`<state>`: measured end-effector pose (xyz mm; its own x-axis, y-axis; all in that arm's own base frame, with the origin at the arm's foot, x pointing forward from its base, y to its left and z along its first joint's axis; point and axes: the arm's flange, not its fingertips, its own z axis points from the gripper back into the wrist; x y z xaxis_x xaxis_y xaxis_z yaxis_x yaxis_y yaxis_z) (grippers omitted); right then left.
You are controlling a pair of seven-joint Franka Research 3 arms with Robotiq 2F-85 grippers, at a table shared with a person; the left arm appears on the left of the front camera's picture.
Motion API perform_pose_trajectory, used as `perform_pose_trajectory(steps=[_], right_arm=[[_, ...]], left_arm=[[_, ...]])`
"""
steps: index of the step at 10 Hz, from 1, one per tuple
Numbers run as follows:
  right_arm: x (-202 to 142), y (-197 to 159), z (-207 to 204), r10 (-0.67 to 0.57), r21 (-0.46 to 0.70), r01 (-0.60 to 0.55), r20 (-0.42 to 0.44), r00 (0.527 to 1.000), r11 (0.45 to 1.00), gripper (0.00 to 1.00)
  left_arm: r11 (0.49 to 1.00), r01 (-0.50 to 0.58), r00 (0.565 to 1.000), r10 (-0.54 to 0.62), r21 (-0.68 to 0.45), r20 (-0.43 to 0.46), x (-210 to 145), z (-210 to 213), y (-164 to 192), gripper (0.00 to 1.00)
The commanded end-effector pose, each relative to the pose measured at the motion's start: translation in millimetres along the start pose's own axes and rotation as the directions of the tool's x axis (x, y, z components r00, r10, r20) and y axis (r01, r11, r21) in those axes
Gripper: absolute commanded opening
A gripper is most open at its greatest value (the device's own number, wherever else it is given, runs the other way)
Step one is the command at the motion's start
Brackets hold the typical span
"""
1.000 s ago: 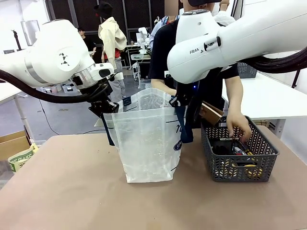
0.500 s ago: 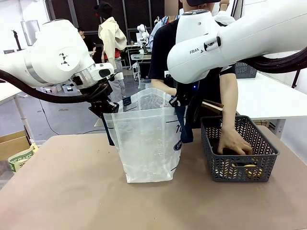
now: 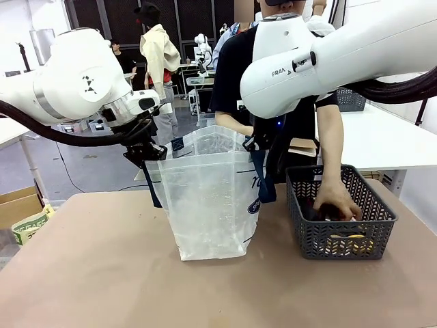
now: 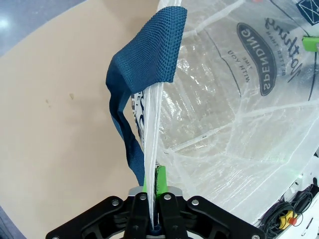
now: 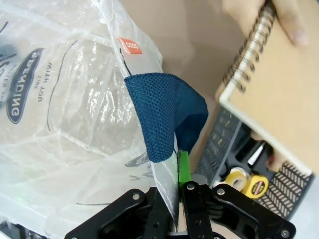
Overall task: Transfer purchased items from the store into the shopping bag.
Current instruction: Move the Reusable shopping bag to the right side of the table.
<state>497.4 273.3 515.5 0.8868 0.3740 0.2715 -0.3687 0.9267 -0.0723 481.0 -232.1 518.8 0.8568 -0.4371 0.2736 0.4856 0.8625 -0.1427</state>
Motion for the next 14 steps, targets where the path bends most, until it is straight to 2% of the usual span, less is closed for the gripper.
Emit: perform_pose_trajectory(steps=[1, 14], right_arm=[[-3.5, -8.6, 0.3, -0.043, -0.006, 0.043, -0.005, 0.999, 0.999, 0.0], [-2.4, -19.7, 2.1, -0.103, -0.028, 0.103, -0.015, 0.995, 0.994, 0.0]], left_arm=[[1.0, -0.025, 1.0, 0.025, 0.019, 0.001, -5.8, -0.5, 7.3, 0.0], [0.998, -0.061, 0.998, 0.061, 0.02, 0.012, -9.2, 0.7, 20.6, 0.0]])
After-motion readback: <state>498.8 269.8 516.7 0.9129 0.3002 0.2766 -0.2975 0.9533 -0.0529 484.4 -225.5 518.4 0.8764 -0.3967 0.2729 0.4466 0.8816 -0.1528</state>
